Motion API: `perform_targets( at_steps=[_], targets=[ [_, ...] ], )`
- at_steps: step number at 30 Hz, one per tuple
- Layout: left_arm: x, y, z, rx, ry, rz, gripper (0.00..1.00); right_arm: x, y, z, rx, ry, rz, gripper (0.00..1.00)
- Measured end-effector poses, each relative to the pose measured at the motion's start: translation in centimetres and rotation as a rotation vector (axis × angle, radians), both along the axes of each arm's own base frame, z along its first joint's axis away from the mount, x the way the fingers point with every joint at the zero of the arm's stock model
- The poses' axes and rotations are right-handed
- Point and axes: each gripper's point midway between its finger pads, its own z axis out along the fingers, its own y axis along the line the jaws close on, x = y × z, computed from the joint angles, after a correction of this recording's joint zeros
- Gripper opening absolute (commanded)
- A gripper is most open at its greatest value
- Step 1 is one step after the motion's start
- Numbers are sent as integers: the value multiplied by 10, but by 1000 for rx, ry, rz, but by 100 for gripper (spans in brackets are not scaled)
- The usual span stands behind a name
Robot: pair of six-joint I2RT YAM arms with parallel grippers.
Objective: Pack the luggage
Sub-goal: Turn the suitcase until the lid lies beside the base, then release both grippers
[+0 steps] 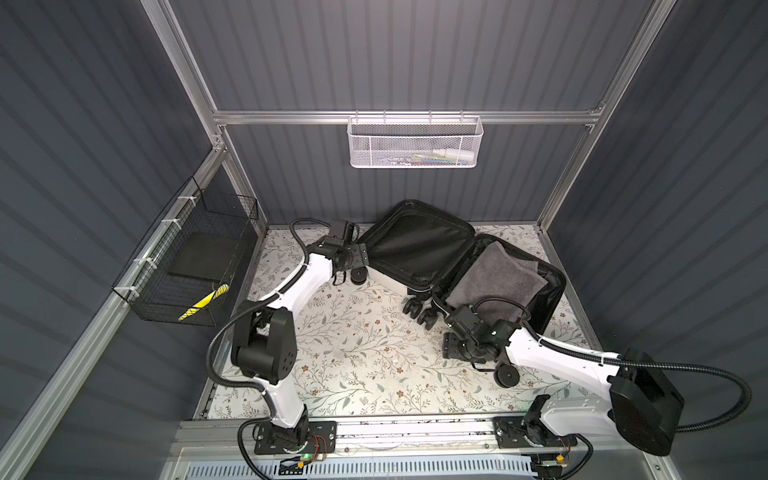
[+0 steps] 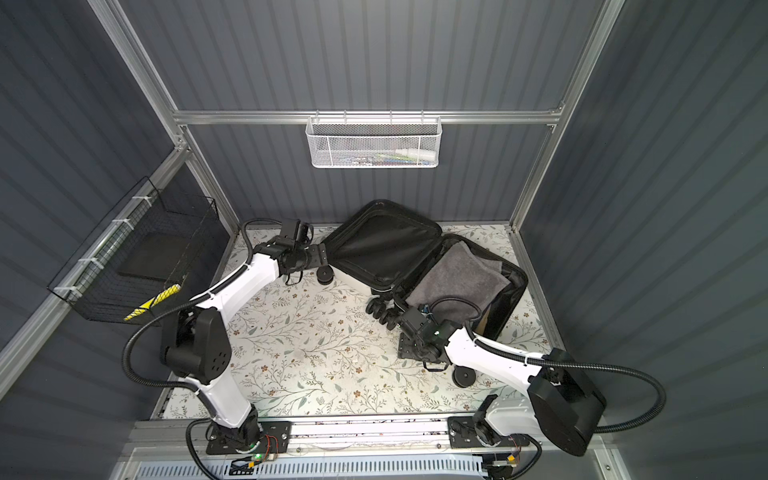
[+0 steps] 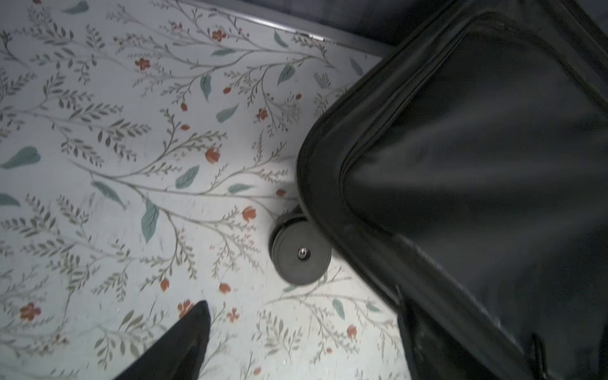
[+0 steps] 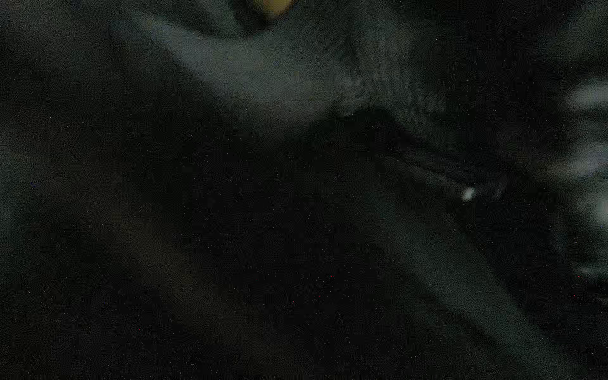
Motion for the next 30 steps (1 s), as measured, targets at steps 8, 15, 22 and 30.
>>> perform_targets(
  at_steps=[8, 15, 22, 30],
  targets=[
    [28, 7, -41, 135, 73, 16, 91, -11, -4, 14, 25, 0, 26, 81],
    [10, 22, -49, 180, 65, 64, 92, -16, -9, 38, 73, -49, 43, 83],
    [-45, 54, -52, 170, 85, 160, 92, -21, -10, 37, 80, -40, 51, 82],
    [-112, 107, -58, 109, 97, 331, 93, -25, -17, 22, 51, -21, 45, 81]
  ],
)
